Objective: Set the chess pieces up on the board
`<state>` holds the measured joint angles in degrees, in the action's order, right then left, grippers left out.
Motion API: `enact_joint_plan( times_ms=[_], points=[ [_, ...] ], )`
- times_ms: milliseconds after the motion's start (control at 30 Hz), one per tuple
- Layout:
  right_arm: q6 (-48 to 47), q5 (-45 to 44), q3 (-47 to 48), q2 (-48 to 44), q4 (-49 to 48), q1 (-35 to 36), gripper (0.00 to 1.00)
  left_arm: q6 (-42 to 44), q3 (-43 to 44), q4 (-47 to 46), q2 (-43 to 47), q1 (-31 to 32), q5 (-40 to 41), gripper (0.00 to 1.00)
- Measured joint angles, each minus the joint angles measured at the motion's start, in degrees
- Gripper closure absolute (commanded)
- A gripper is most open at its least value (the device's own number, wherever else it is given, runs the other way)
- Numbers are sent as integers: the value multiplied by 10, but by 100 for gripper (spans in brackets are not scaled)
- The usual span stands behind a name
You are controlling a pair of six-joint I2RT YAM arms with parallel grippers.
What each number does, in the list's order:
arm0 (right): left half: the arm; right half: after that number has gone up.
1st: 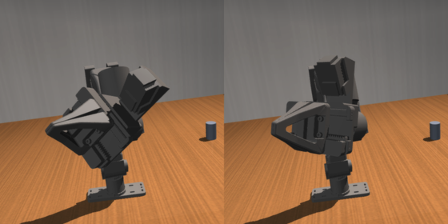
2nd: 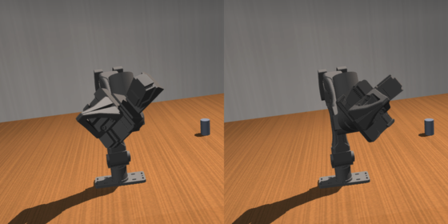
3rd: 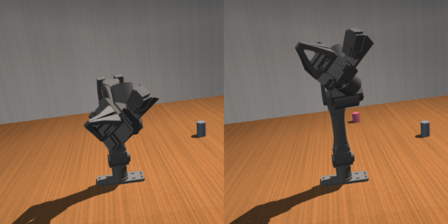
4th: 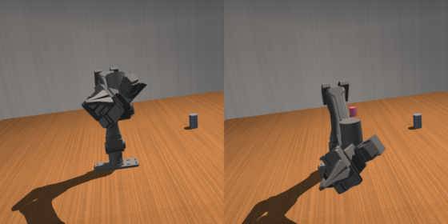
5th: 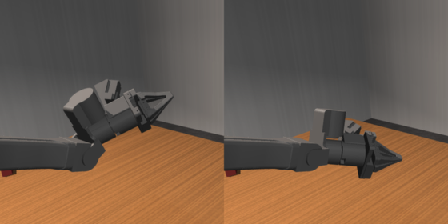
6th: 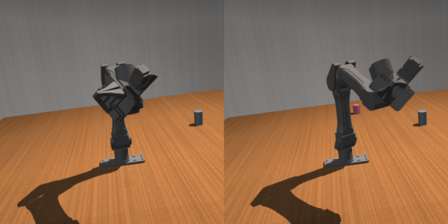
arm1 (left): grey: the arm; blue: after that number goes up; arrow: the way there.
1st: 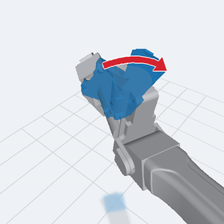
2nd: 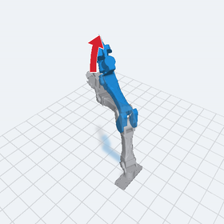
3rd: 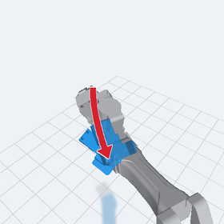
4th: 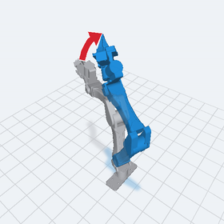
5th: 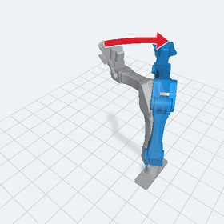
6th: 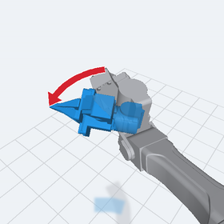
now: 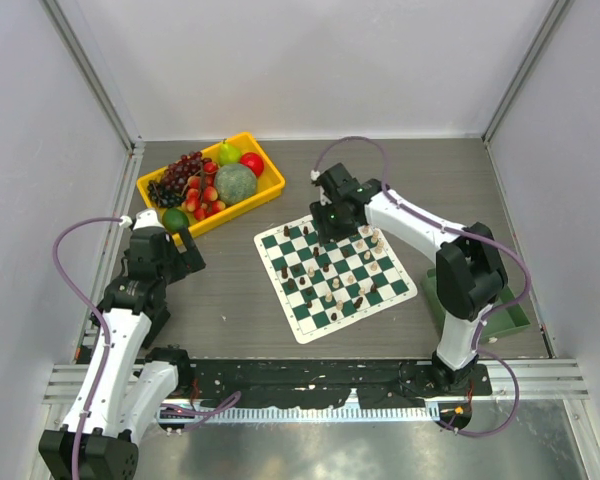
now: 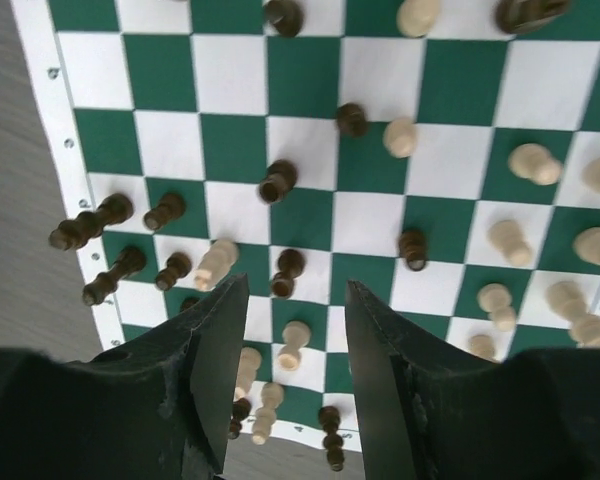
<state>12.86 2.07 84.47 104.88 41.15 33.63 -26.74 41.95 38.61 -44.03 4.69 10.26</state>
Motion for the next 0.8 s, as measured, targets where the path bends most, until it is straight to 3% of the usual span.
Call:
enact_joint_plan(
  times_ms=[400, 800],
  points=[
    [32, -3, -11, -1, -8, 102, 57, -3, -1, -2, 0, 0, 0, 1],
    [36, -4, -19, 22, -8, 111, 59, -3, -2, -2, 0, 0, 0, 1]
  ],
)
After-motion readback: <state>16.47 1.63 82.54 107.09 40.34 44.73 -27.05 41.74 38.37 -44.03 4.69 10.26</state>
